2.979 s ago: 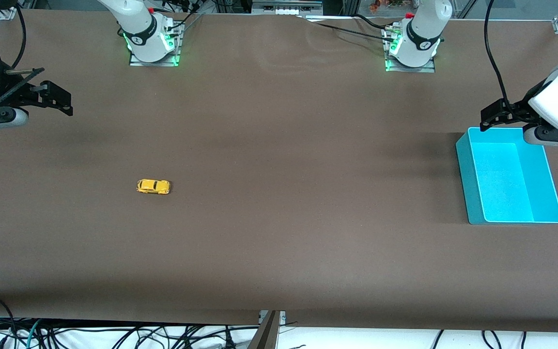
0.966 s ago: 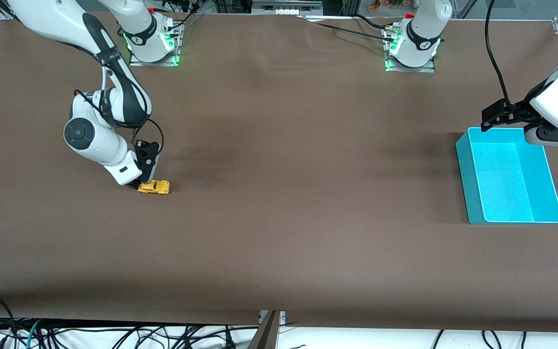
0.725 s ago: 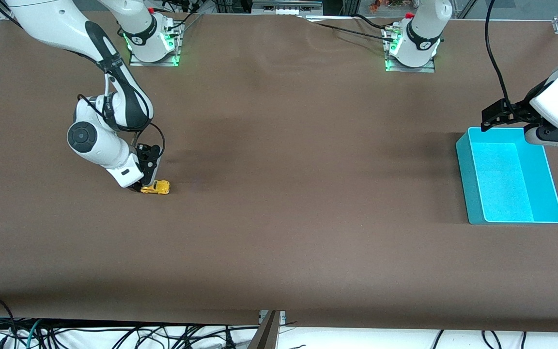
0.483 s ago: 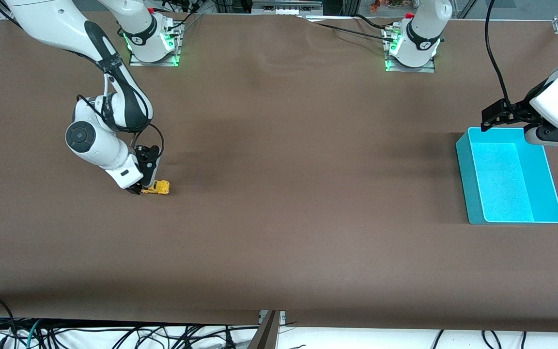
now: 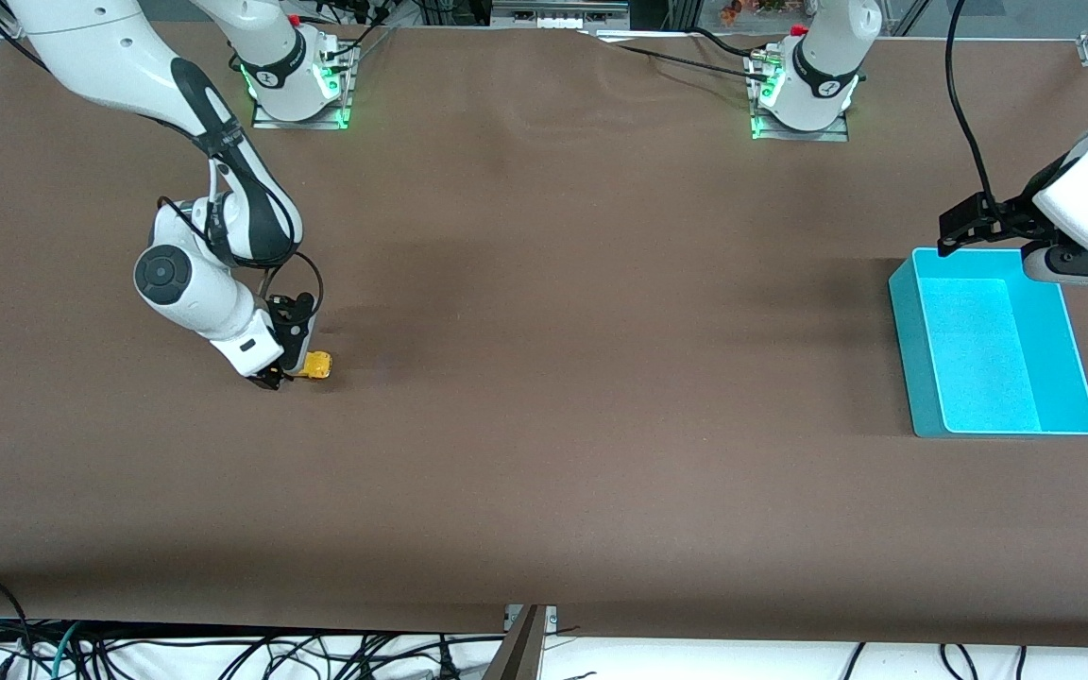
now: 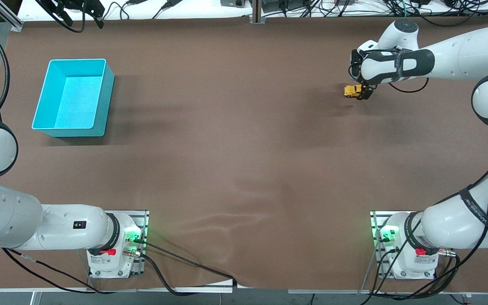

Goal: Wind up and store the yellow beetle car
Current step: 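Lower the right gripper and close it on the yellow car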

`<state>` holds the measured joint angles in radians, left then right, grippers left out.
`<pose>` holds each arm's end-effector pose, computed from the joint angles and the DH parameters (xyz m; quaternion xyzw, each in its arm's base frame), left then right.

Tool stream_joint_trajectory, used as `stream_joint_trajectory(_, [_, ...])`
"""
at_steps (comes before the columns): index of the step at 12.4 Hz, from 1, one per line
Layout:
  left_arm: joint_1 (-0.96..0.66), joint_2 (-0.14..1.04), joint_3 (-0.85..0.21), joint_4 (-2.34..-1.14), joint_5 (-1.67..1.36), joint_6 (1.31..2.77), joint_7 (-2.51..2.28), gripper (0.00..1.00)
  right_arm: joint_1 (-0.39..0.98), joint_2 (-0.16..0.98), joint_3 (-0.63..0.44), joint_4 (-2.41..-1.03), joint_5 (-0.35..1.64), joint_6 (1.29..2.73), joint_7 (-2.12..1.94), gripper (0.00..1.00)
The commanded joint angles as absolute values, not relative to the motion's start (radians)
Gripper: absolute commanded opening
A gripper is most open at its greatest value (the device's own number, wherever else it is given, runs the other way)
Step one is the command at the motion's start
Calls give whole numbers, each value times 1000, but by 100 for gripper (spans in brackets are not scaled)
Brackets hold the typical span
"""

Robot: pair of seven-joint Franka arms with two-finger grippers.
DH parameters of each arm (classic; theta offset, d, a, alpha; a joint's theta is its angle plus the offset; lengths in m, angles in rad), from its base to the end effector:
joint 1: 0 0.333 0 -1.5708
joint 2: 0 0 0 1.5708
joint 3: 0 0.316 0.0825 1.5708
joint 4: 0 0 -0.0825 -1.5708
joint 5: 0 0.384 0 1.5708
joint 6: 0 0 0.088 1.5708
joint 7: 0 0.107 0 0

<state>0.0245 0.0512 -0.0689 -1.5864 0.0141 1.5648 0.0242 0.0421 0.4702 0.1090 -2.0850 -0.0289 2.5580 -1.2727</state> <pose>0.5667 -0.0227 0.5880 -0.9987 0.0345 0.0363 0.0057 0.5799 0.0885 0.1980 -0.7530 -0.6578 -0.0114 0.0125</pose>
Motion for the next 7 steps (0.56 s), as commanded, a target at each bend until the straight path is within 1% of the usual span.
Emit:
stream_joint_trajectory(1, [29, 66, -72, -1554, 3, 1542, 31, 100, 34, 483, 115, -2066, -11, 2566, -1301, 68])
stream_joint_trajectory(3, [31, 66, -72, -1554, 3, 1542, 31, 100, 34, 483, 115, -2066, -12, 2566, -1305, 49])
stream_joint_trajectory(5, [31, 66, -71, -1554, 2, 1542, 31, 100, 34, 483, 115, -2068, -11, 2566, -1310, 39])
stream_joint_trajectory(7, [31, 66, -71, -1554, 2, 1542, 31, 100, 34, 483, 115, -2068, -11, 2566, -1333, 21])
